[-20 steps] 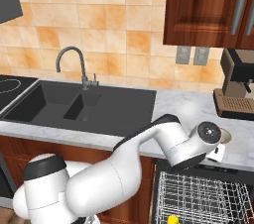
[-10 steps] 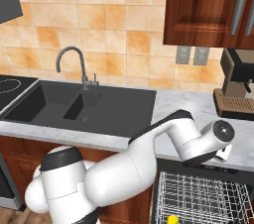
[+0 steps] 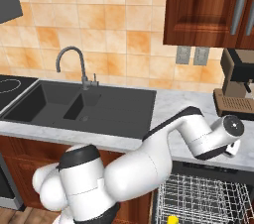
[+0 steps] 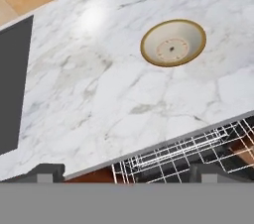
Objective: Pick up the cup and bowl from the counter, place them in the dishwasher, and close the dishwasher door.
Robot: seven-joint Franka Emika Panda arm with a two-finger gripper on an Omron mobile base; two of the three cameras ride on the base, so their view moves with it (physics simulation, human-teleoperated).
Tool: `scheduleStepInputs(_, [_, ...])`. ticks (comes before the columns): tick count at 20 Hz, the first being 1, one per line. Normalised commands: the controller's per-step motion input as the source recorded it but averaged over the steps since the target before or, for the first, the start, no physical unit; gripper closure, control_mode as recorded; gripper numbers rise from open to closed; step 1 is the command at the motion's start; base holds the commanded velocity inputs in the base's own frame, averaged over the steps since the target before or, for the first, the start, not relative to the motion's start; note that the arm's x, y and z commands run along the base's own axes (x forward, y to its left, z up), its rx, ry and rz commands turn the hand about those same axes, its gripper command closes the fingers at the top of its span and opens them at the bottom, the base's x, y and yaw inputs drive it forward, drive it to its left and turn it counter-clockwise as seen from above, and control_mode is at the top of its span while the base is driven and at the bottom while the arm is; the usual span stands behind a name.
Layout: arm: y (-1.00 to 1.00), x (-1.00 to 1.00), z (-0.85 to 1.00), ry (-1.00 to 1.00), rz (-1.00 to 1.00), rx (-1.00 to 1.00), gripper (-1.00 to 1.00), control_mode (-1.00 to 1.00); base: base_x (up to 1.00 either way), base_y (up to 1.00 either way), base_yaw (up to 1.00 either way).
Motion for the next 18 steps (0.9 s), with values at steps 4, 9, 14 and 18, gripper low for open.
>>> scheduleStepInputs(4, [-0.23,0.21,0.0,0.0,-0.03,0.04,-1.0,-1.0,0.0,0.0,0.0])
scheduleStepInputs(9, [-0.2,0.31,-0.01,0.0,-0.03,0.03,-1.0,-1.0,0.0,0.0,0.0])
scheduleStepInputs(14, [-0.11,0.38,-0.25,0.0,-0.01,0.0,-1.0,-1.0,0.0,0.0,0.0])
scheduleStepInputs(18, [-0.1,0.34,-0.44,0.0,0.0,0.0,-1.0,-1.0,0.0,0.0,0.0])
